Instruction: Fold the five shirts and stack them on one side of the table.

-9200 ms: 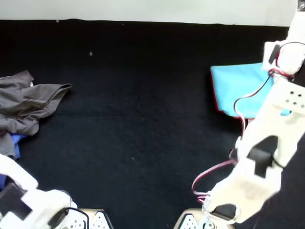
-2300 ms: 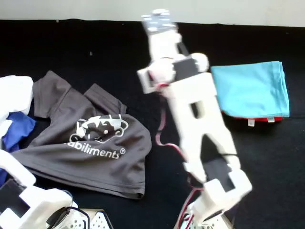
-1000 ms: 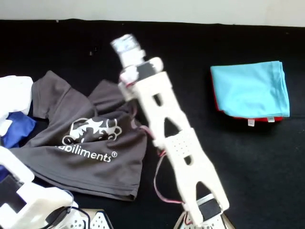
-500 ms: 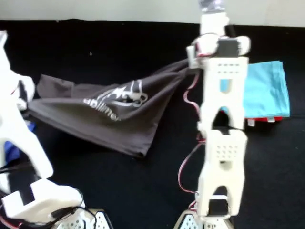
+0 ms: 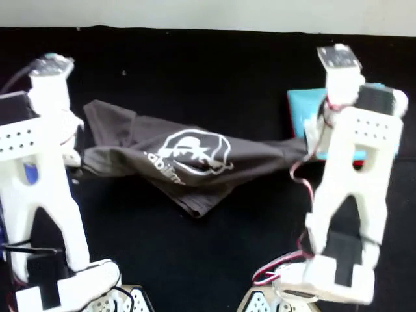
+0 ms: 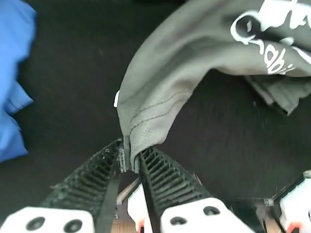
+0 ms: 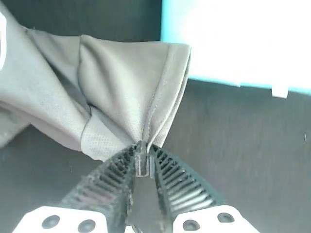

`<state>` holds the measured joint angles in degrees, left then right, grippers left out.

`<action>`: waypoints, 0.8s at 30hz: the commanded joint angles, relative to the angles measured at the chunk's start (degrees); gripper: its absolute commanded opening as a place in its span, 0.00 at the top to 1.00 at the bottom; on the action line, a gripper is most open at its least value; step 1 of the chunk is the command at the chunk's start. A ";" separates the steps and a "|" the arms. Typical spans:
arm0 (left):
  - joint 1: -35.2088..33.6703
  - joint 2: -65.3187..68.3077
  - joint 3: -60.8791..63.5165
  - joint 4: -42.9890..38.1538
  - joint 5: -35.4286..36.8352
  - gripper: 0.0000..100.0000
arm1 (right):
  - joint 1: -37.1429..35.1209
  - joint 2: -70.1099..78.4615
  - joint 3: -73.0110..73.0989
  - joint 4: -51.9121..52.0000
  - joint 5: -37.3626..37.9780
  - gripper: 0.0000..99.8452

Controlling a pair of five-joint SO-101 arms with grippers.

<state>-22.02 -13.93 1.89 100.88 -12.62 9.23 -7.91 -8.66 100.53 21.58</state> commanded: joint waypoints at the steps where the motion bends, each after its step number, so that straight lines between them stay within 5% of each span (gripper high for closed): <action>1: 0.66 -3.03 6.46 0.18 0.09 0.99 | 3.74 -9.89 8.40 0.31 2.46 0.99; 7: -0.66 -3.56 15.34 0.18 -1.23 0.99 | 8.48 -17.54 18.86 0.31 3.34 0.99; 12: -8.75 -3.56 14.11 0.18 -4.66 0.99 | 10.42 -20.53 19.47 0.31 3.52 0.99; 20: -20.97 -3.12 6.99 0.18 -9.05 0.99 | -4.26 -23.43 15.16 -0.40 5.01 0.71; 24: -22.64 -3.03 6.46 0.09 -9.76 0.99 | -14.46 -21.76 7.16 -8.48 -1.58 0.72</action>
<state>-43.56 -15.34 10.59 100.88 -21.67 1.67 -29.54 4.79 98.07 24.66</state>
